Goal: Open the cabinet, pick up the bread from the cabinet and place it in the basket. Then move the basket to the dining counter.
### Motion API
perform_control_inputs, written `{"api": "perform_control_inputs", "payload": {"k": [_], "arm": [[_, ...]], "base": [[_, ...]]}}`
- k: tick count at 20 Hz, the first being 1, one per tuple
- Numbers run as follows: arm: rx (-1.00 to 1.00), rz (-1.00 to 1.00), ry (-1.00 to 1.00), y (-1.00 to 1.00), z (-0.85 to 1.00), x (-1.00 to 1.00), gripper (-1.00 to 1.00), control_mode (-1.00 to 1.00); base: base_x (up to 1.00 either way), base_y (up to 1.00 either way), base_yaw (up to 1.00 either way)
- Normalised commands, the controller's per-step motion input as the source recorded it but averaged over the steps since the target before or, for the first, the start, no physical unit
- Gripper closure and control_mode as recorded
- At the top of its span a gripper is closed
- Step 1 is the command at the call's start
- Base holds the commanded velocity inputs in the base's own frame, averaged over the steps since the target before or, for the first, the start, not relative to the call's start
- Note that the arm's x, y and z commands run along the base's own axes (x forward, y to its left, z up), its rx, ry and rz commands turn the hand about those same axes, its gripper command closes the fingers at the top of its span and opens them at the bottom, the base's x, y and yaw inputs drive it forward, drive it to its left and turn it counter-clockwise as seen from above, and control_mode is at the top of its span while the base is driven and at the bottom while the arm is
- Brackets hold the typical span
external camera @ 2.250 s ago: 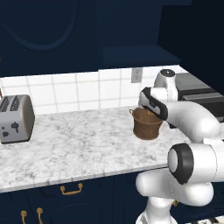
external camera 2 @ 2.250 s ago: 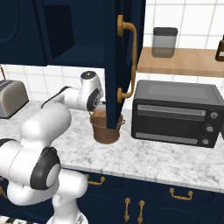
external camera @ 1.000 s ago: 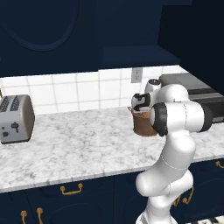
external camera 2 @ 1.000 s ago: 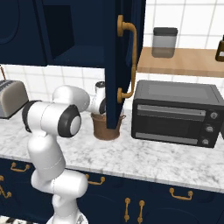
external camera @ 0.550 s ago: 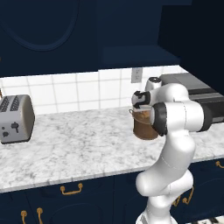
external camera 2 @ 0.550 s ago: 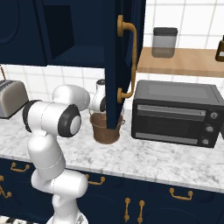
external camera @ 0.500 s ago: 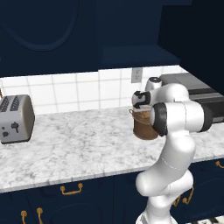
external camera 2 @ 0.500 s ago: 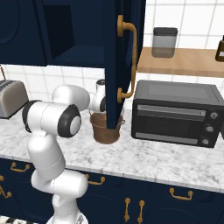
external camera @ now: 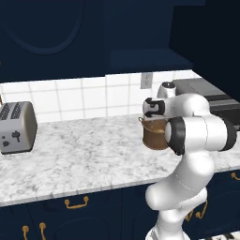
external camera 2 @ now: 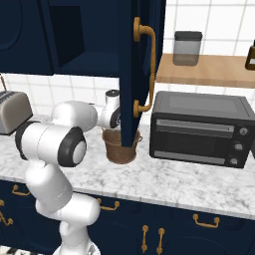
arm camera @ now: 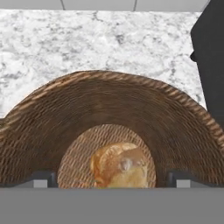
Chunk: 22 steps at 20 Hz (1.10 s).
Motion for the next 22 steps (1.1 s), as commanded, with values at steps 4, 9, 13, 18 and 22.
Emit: {"api": "perform_control_inputs", "payload": {"k": [4, 9, 13, 18, 22], "arm": [[-0.1, 0.08, 0.0, 0.61, 0.3, -0.57, -1.0, -1.0], [-0.14, 0.09, 0.0, 0.59, 0.0, -0.16, -1.0, -1.0], [-0.1, 0.07, 0.11, 0.26, -0.19, 0.08, -1.0, -1.0], [-0.07, 0.04, 0.09, 0.0, -0.34, 0.11, -1.0, -1.0], [-0.08, 0.02, 0.01, -0.04, -0.36, 0.0, -1.0, -1.0]], "base": [[0.0, 0.0, 0.0], [0.0, 0.0, 0.0], [0.0, 0.0, 0.0], [0.0, 0.0, 0.0], [0.0, 0.0, 0.0]]}}
